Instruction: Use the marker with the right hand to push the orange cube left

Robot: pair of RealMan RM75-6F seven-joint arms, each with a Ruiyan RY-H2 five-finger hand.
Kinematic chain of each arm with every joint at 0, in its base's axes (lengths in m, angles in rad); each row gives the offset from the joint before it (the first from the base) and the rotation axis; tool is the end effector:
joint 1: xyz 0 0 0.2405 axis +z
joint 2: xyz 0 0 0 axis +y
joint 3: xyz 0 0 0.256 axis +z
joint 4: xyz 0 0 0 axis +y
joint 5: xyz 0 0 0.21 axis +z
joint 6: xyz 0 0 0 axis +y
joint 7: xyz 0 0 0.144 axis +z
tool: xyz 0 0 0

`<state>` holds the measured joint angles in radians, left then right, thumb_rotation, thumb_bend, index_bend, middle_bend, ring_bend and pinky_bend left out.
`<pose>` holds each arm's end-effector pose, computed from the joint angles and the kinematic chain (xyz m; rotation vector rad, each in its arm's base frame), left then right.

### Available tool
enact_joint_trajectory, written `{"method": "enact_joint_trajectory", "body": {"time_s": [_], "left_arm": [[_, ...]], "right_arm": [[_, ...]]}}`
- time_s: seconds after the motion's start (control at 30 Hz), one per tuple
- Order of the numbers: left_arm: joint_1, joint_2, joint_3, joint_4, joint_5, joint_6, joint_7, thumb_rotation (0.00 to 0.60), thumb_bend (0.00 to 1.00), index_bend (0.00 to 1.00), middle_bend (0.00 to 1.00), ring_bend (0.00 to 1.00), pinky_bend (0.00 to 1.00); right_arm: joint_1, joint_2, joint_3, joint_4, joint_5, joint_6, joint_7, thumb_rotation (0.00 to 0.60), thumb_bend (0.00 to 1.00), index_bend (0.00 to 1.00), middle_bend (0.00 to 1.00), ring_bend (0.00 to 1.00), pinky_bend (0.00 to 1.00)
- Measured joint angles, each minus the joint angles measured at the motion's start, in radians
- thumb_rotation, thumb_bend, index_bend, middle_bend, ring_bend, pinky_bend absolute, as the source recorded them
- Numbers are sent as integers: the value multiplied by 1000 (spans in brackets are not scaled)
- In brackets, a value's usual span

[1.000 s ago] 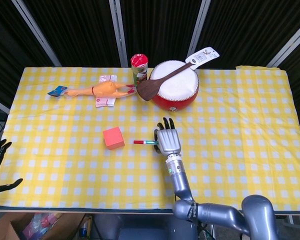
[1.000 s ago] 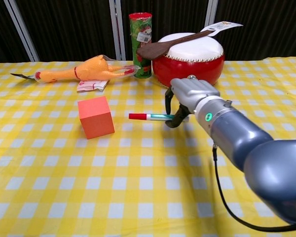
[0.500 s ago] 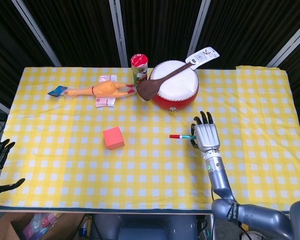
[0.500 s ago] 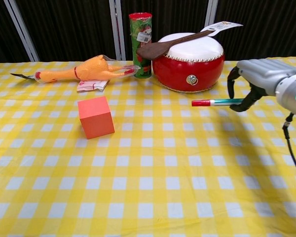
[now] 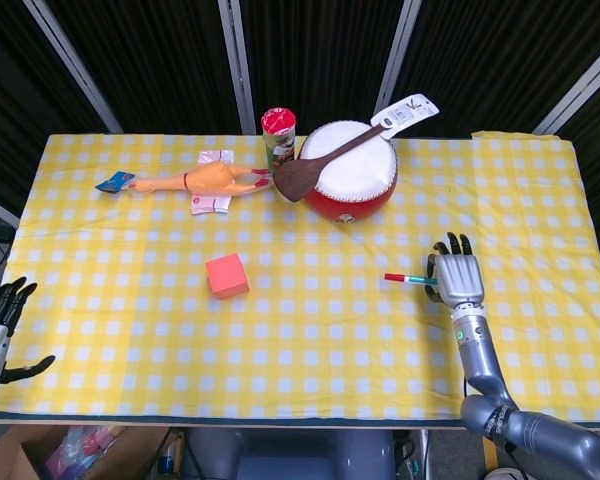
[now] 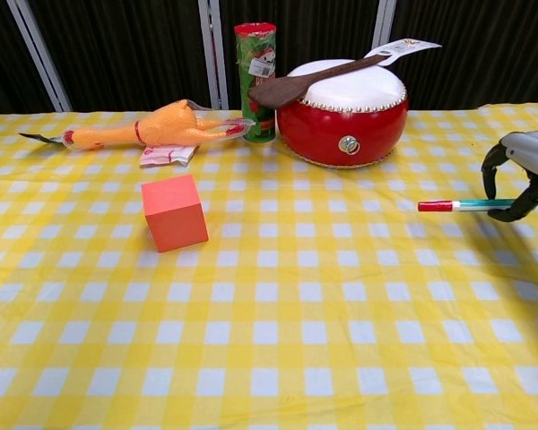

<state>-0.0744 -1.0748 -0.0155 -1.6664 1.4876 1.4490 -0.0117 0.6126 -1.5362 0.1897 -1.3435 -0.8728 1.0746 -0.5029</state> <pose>-0.3120 0.1696 0.1594 -1.3989 -0.9840 -0.8649 -0.2498 -0.3503 0.0242 1.5198 -0.9547 0.6255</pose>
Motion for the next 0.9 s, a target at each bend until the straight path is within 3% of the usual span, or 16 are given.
{"method": "enact_joint_trajectory", "body": {"time_s": [0.1, 0.2, 0.53, 0.7, 0.9], "left_arm": [[-2, -2, -1, -1, -1, -2, 5, 600, 0, 0, 0, 0, 0], [-3, -3, -2, 0, 0, -2, 8, 600, 0, 0, 0, 0, 0], [1, -5, -8, 6, -9, 9, 8, 600, 0, 0, 0, 0, 0], [7, -8, -10, 12, -3, 29, 9, 600, 0, 0, 0, 0, 0], [19, -16, -10, 27, 8, 58, 22, 600, 0, 0, 0, 0, 0]], "right_arm": [[-3, 4, -2, -10, 5, -2, -7, 600, 561, 288, 142, 0, 15], [-6, 14, -6, -31, 9, 1, -24, 600, 527, 213, 106, 0, 10], [-59, 107, -26, -204, -12, 87, -42, 600, 502, 133, 38, 0, 0], [-135, 226, -70, -330, -138, 176, 15, 600, 462, 20, 0, 0, 0], [-270, 376, -157, -409, -365, 331, 164, 600, 416, 0, 0, 0, 0]]}}
